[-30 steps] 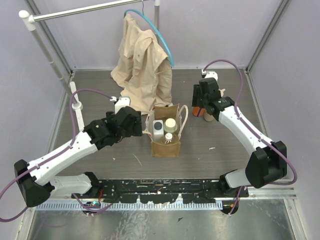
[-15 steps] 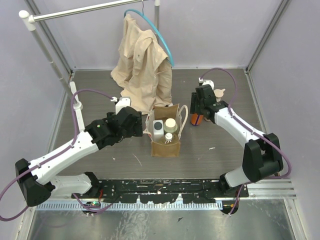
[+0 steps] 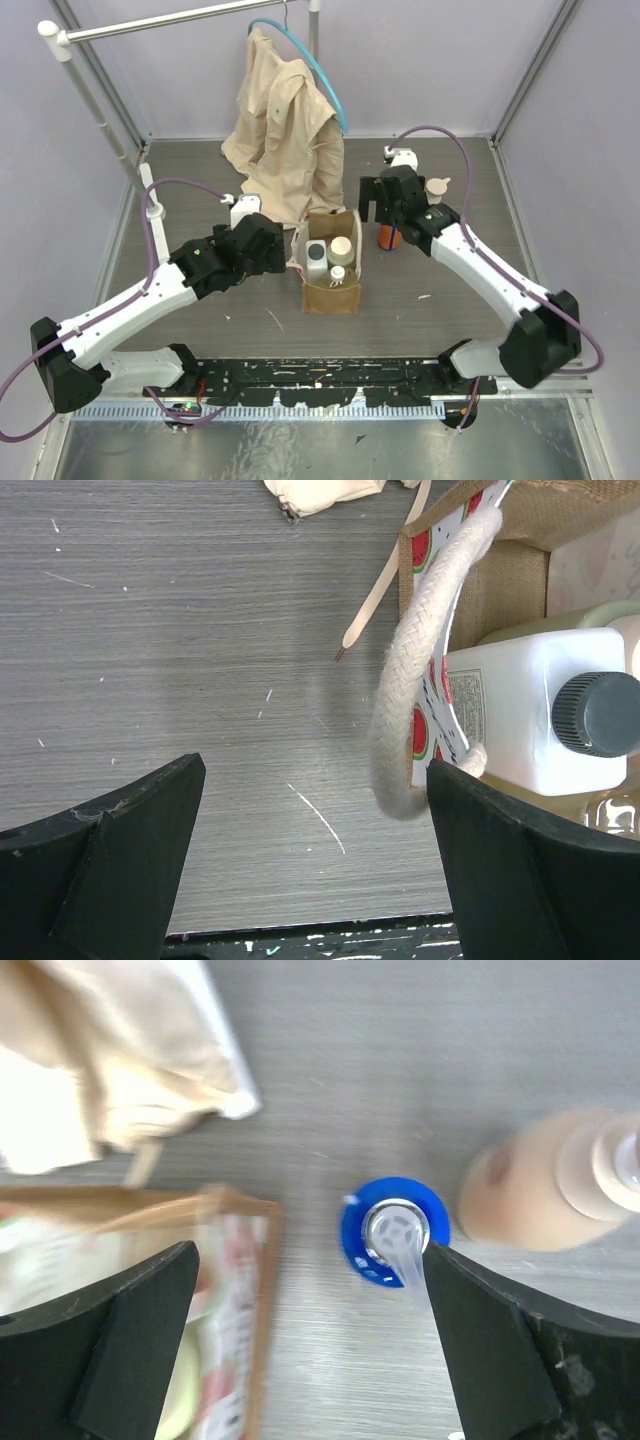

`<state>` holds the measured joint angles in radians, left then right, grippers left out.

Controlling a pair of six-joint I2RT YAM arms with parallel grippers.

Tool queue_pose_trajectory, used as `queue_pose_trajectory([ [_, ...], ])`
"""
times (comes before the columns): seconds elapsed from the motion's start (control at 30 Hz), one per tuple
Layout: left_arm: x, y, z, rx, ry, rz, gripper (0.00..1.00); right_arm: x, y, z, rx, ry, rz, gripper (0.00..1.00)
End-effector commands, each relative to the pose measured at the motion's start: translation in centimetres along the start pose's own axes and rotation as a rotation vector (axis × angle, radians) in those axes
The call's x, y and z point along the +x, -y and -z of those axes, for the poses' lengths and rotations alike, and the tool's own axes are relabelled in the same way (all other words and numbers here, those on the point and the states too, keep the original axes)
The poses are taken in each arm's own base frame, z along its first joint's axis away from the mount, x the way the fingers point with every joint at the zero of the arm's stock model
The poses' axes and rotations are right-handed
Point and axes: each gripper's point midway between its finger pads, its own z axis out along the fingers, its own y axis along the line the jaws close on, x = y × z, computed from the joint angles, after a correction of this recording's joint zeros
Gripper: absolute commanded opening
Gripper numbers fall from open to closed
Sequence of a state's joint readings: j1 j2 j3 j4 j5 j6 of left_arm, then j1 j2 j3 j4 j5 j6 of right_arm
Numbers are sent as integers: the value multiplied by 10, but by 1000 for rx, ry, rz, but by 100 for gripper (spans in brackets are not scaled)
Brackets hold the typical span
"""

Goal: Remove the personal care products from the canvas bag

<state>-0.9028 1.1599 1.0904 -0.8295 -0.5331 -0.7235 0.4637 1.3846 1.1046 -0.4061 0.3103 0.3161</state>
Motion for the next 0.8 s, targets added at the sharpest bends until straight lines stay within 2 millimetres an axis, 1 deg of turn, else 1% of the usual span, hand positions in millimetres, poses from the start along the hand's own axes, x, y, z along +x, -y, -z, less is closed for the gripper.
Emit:
queue_pose_trajectory([
  [0.0, 8, -10, -5, -41, -8, -8, 99, -94, -52, 97, -186, 295, -10, 99],
  [0.07, 10, -10, -7, -44, -14, -12, 99, -96, -72, 112, -258, 290, 19, 97],
  [0.1, 11, -9, -8, -45, -18, -12, 99, -95, -81, 116, -284, 281, 32, 97],
  [0.17, 12, -8, -9, -42, -24, -11, 100, -88, -93, 120, -293, 263, 53, 95],
  [0.23, 14, -7, -10, -41, -30, -10, 99, -83, -100, 121, -293, 259, 68, 95],
  [0.3, 14, -7, -9, -38, -30, -8, 99, -75, -113, 121, -333, 238, 81, 94],
  [0.43, 14, -7, -9, -33, -29, -8, 99, -50, -146, 115, -419, 150, 121, 91],
  [0.5, 13, -7, -8, -32, -26, -9, 99, -39, -157, 113, -428, 129, 117, 91],
  [0.63, 14, -8, -8, -32, -27, -8, 99, -12, -173, 105, -466, 54, 117, 91],
  [0.77, 15, -8, -8, -31, -31, -12, 99, 20, -181, 92, -454, -27, 130, 89],
])
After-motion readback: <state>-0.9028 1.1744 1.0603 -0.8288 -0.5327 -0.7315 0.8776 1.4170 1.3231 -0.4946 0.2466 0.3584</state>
